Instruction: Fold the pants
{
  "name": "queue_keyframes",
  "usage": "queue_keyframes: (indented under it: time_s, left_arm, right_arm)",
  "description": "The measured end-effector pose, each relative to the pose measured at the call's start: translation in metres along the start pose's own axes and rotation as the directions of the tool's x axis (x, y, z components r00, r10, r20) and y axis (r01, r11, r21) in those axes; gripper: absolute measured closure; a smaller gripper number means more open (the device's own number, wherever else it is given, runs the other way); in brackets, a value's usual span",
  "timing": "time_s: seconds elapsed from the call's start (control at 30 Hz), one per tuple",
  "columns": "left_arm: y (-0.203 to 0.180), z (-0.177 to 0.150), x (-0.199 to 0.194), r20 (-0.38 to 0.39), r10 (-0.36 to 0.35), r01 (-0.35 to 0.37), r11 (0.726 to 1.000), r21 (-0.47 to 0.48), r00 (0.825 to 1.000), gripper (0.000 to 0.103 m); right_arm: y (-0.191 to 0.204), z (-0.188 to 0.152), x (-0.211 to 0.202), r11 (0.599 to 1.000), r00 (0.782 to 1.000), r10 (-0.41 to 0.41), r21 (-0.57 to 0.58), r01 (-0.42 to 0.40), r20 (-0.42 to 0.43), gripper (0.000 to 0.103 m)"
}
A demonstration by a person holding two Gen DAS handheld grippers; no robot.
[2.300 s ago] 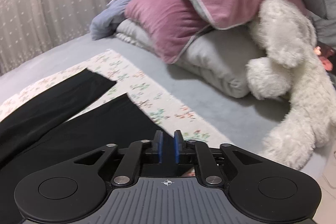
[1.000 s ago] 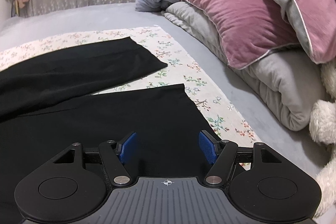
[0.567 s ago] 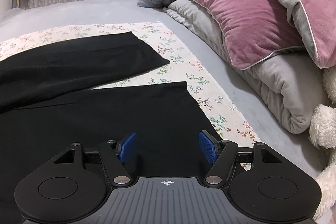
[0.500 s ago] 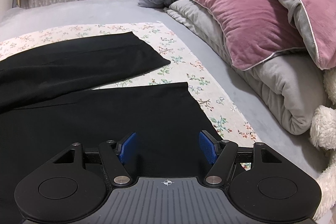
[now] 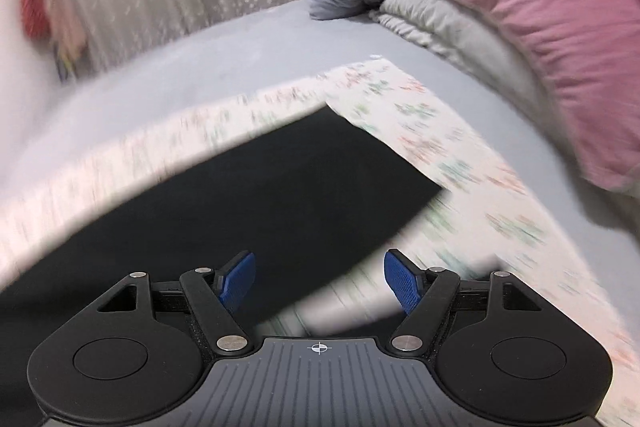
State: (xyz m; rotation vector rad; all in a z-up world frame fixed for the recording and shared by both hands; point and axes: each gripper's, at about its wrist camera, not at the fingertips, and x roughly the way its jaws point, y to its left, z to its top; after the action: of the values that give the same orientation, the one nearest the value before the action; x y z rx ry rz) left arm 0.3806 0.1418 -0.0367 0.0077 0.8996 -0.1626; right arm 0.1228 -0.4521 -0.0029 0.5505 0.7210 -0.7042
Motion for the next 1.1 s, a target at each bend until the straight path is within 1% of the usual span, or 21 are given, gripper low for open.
queue_keyframes:
  time_s: [0.07, 0.17, 0.23, 0.33, 0.4, 0.43, 0.47, 0.53, 0.57, 0.6, 0.63, 0.67, 0.73, 0.83, 0.9, 0.97, 1.0, 1.1]
  left_arm:
    - [0.0, 0.002, 0.005, -0.018, -0.009, 0.009, 0.999, 0.039, 1.0, 0.031]
    - [0.0, 0.005, 0.013, -0.038, -0.009, 0.012, 0.997, 0.079, 0.999, 0.03]
    - [0.0, 0.007, 0.018, -0.042, -0.009, 0.013, 0.995, 0.101, 0.999, 0.03]
    - [-0.003, 0.01, 0.024, -0.041, -0.015, 0.02, 0.989, 0.145, 0.999, 0.03]
    - [-0.004, 0.008, 0.027, -0.037, -0.021, 0.027, 0.985, 0.173, 0.999, 0.034]
    - [-0.005, 0.007, 0.028, -0.035, -0.026, 0.032, 0.983, 0.179, 0.999, 0.043]
    - [-0.005, 0.006, 0.028, -0.031, -0.038, 0.043, 0.982, 0.182, 0.999, 0.059]
    - [-0.006, 0.006, 0.028, -0.038, -0.076, 0.081, 0.981, 0.175, 0.996, 0.085]
    - [-0.008, 0.005, 0.028, -0.036, -0.066, 0.071, 0.98, 0.184, 0.997, 0.087]
    - [-0.011, 0.005, 0.029, -0.03, -0.054, 0.059, 0.977, 0.206, 0.998, 0.088]
    - [-0.014, 0.004, 0.029, -0.024, -0.044, 0.048, 0.975, 0.216, 0.999, 0.088]
    - [-0.014, 0.005, 0.029, -0.019, -0.039, 0.043, 0.977, 0.207, 0.999, 0.089]
    - [-0.015, 0.007, 0.026, -0.005, -0.023, 0.023, 0.982, 0.189, 1.0, 0.089]
    - [-0.022, 0.012, 0.008, 0.065, 0.009, -0.021, 0.983, 0.184, 0.998, 0.089]
    - [-0.024, 0.017, -0.009, 0.11, 0.016, -0.034, 0.985, 0.17, 0.994, 0.089]
    - [-0.025, 0.017, -0.03, 0.152, 0.012, -0.036, 0.987, 0.155, 0.988, 0.089]
    - [-0.025, 0.016, -0.041, 0.172, 0.005, -0.032, 0.988, 0.151, 0.985, 0.089]
    - [-0.028, 0.005, -0.071, 0.221, -0.01, -0.027, 0.987, 0.161, 0.975, 0.088]
  right_arm:
    - [0.013, 0.026, 0.036, 0.998, 0.999, 0.015, 0.059, -0.012, -0.042, 0.031]
    - [0.038, 0.061, 0.092, 0.994, 0.994, -0.014, 0.102, 0.025, -0.108, 0.031]
    - [0.05, 0.075, 0.121, 0.993, 0.99, -0.039, 0.102, 0.053, -0.136, 0.031]
    - [0.064, 0.09, 0.16, 0.986, 0.979, -0.104, 0.113, 0.125, -0.175, 0.031]
    - [0.07, 0.097, 0.18, 0.978, 0.97, -0.14, 0.125, 0.167, -0.201, 0.031]
    - [0.072, 0.099, 0.19, 0.975, 0.966, -0.151, 0.132, 0.18, -0.208, 0.031]
    - [0.074, 0.1, 0.2, 0.971, 0.962, -0.175, 0.122, 0.204, -0.209, 0.029]
    - [0.082, 0.102, 0.209, 0.967, 0.958, -0.218, 0.094, 0.238, -0.185, 0.029]
    - [0.085, 0.102, 0.214, 0.967, 0.958, -0.226, 0.077, 0.242, -0.175, 0.031]
    - [0.089, 0.101, 0.217, 0.968, 0.958, -0.235, 0.055, 0.246, -0.162, 0.037]
    - [0.094, 0.099, 0.218, 0.967, 0.958, -0.25, 0.019, 0.255, -0.143, 0.07]
    - [0.096, 0.097, 0.219, 0.968, 0.959, -0.247, 0.002, 0.25, -0.14, 0.098]
    - [0.095, 0.094, 0.215, 0.972, 0.963, -0.232, 0.006, 0.235, -0.137, 0.103]
    - [0.081, 0.096, 0.197, 0.976, 0.974, -0.199, 0.072, 0.207, -0.108, 0.103]
    - [0.074, 0.1, 0.171, 0.983, 0.985, -0.164, 0.077, 0.167, -0.048, 0.103]
    - [0.066, 0.103, 0.139, 0.989, 0.992, -0.128, 0.078, 0.127, 0.012, 0.103]
    - [0.065, 0.105, 0.123, 0.991, 0.993, -0.115, 0.079, 0.112, 0.039, 0.103]
    - [0.04, 0.104, 0.065, 0.993, 0.993, -0.051, 0.107, 0.039, 0.107, 0.103]
